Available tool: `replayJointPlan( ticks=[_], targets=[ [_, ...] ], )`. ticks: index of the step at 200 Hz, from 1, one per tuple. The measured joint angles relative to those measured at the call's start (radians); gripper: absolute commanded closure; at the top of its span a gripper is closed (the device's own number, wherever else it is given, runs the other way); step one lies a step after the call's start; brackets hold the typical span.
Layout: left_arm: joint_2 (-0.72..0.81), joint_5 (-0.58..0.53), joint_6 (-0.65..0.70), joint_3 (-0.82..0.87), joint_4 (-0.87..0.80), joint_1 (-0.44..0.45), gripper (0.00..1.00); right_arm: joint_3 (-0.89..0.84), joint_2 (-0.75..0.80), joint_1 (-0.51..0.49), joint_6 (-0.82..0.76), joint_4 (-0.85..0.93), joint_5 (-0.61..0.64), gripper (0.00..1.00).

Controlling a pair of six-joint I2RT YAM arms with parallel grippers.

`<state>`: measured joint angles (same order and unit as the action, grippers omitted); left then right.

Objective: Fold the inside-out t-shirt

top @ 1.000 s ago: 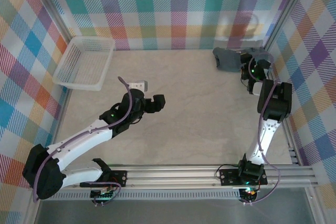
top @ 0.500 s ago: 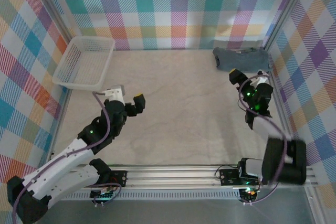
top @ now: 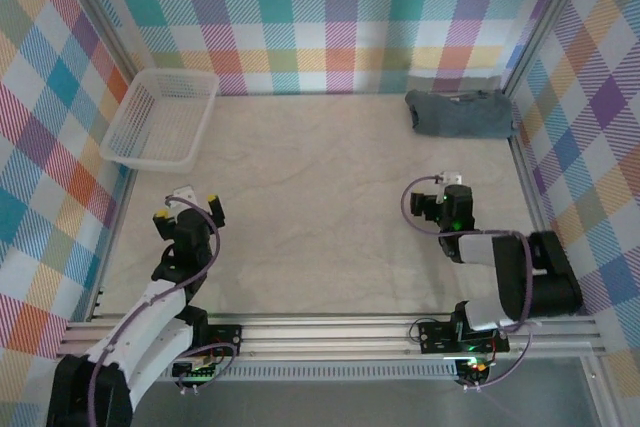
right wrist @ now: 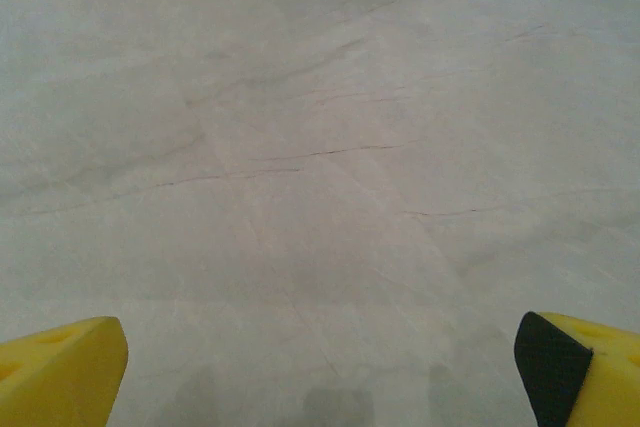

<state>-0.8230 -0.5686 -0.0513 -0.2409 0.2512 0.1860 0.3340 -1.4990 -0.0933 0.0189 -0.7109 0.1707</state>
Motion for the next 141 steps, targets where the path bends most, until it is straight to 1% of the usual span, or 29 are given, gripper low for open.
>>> replayJointPlan(
  ticks=[5,16,29,56,69,79,100,141],
  targets=[
    [-0.03,0.026,0.0,0.004,0.028,-0.02,0.0,0.0,-0.024,0.019,0.001,-0.032,-0.021,0.0],
    [-0.145,0.08,0.001,0.007,0.123,-0.061,0.0,0.003,-0.043,0.058,0.009,-0.055,-0.037,0.0],
    [-0.268,0.132,0.004,0.007,0.223,-0.084,0.0,0.011,-0.044,0.084,0.014,-0.083,-0.034,0.0],
    [-0.491,0.226,0.009,-0.014,0.389,-0.109,0.0,0.037,-0.044,0.08,0.018,-0.113,-0.045,0.0],
    [-0.647,0.287,0.014,-0.057,0.502,-0.125,0.0,0.041,-0.044,0.079,0.018,-0.119,-0.055,0.0],
    [-0.728,0.33,0.02,-0.111,0.496,-0.126,0.0,0.042,-0.044,0.078,0.018,-0.12,-0.06,0.0],
    [-0.756,0.376,0.024,-0.141,0.536,-0.126,0.0,0.042,-0.044,0.078,0.018,-0.12,-0.064,0.0],
    [-0.754,0.396,0.03,-0.148,0.557,-0.123,0.0,0.044,-0.044,0.078,0.017,-0.119,-0.092,0.0]
  ],
)
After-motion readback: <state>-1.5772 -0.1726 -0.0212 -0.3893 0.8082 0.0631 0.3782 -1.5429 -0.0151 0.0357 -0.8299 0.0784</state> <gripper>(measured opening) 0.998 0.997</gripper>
